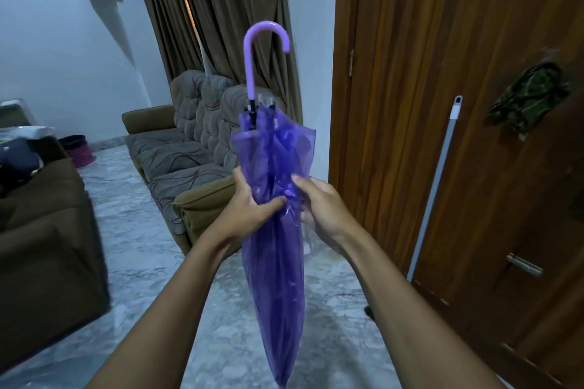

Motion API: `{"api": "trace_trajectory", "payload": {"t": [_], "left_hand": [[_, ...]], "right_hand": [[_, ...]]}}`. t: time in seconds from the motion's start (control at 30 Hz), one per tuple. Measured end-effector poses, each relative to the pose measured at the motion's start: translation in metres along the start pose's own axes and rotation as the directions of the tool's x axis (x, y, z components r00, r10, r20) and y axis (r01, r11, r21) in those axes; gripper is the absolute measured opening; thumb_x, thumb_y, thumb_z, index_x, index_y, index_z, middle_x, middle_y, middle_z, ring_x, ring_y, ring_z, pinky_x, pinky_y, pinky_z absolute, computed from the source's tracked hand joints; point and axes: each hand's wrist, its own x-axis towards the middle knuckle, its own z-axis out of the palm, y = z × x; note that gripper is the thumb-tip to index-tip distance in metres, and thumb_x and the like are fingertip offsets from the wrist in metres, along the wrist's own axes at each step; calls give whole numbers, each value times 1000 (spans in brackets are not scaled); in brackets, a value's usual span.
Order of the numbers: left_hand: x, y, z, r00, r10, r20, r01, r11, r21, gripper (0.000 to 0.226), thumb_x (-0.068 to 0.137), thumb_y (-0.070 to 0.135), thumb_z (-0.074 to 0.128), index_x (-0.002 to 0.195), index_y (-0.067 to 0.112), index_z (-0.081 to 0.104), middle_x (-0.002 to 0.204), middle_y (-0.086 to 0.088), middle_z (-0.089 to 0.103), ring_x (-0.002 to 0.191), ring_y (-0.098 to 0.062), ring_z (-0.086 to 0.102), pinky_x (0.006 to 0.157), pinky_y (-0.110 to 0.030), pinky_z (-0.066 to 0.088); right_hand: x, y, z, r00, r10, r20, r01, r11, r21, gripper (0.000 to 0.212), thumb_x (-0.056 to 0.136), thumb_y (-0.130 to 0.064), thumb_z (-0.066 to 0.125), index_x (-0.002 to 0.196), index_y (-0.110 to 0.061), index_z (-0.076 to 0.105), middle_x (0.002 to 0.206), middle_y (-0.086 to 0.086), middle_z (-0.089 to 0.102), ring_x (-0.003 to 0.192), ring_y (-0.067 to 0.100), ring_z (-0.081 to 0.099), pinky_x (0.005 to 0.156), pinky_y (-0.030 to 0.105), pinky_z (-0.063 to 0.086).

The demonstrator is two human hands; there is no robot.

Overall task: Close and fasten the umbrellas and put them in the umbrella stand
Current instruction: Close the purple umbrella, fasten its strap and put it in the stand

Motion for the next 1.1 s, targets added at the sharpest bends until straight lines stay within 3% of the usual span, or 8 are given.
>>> {"api": "trace_trajectory", "payload": {"t": [0.13, 0.27, 0.43, 0.6, 0.7, 0.87, 0.93, 1.1], "left_hand": [[7, 5, -3, 986, -52, -159, 24, 985, -173, 48, 90, 5, 60, 120, 21, 27, 110, -4, 59, 90, -12, 63, 73, -24, 55], [11, 4, -8, 960, -224, -167, 152, 921, -358, 67, 69, 19, 56, 129, 22, 25, 105, -9, 58, 91, -27, 60, 87, -48, 51], [8, -2, -17, 939, -339, -65, 249, 796, -553, 69, 70, 17, 53, 136, 3, 37, 91, -13, 62, 65, -20, 67, 56, -31, 56], [5, 5, -17, 939, -345, 1, 273, 739, -616, 17, 87, 11, 40, 98, 6, 52, 62, -4, 64, 50, -16, 63, 50, -24, 54], [0, 9, -12, 946, -323, 32, 271, 731, -626, 16, 90, 11, 40, 91, 6, 55, 60, -5, 66, 50, -17, 65, 49, -24, 54], [-2, 4, -11, 950, -309, -46, 216, 755, -619, 23, 92, 12, 50, 112, 2, 55, 71, -9, 70, 58, -18, 69, 56, -28, 58], [-3, 4, -11, 954, -295, -53, 198, 752, -629, 24, 93, 11, 50, 114, 2, 56, 74, -10, 72, 61, -19, 70, 58, -29, 59], [-7, 13, -12, 956, -283, -78, 181, 778, -602, 12, 95, 8, 50, 102, 8, 60, 68, -7, 73, 56, -16, 70, 52, -26, 57]], "right_hand": [[-2, 1, -1, 992, -23, 125, 37, 993, -116, 28, 102, -24, 48, 113, -2, 61, 88, 1, 75, 79, 10, 70, 71, 22, 55], [1, -2, -7, 989, -83, 122, 110, 967, -231, 17, 99, -14, 54, 108, -7, 66, 88, -2, 76, 81, 11, 72, 69, 25, 59], [2, -11, -18, 989, -127, 76, 146, 914, -379, 8, 94, -10, 61, 94, -11, 69, 69, -3, 74, 39, 7, 55, 39, 16, 40], [8, -3, -30, 991, -127, -43, 82, 830, -552, 21, 96, -25, 60, 106, -12, 73, 69, -5, 66, 50, 1, 48, 56, 21, 38], [10, 3, -23, 992, -76, -104, 9, 844, -537, 22, 97, -32, 57, 91, -17, 72, 73, -8, 65, 48, -6, 50, 59, 19, 36], [7, 8, -13, 1000, 20, -11, -22, 963, -267, 26, 95, -39, 59, 95, -15, 70, 62, -13, 61, 51, 3, 45, 63, 22, 38], [5, 7, -15, 1000, 3, 5, -2, 954, -299, 29, 92, -41, 64, 101, -14, 72, 64, -12, 63, 59, 10, 45, 68, 27, 43], [4, -3, -28, 982, -189, -28, 154, 870, -468, 26, 78, -22, 81, 101, -18, 70, 82, -6, 68, 72, -2, 63, 70, 21, 53]]}}
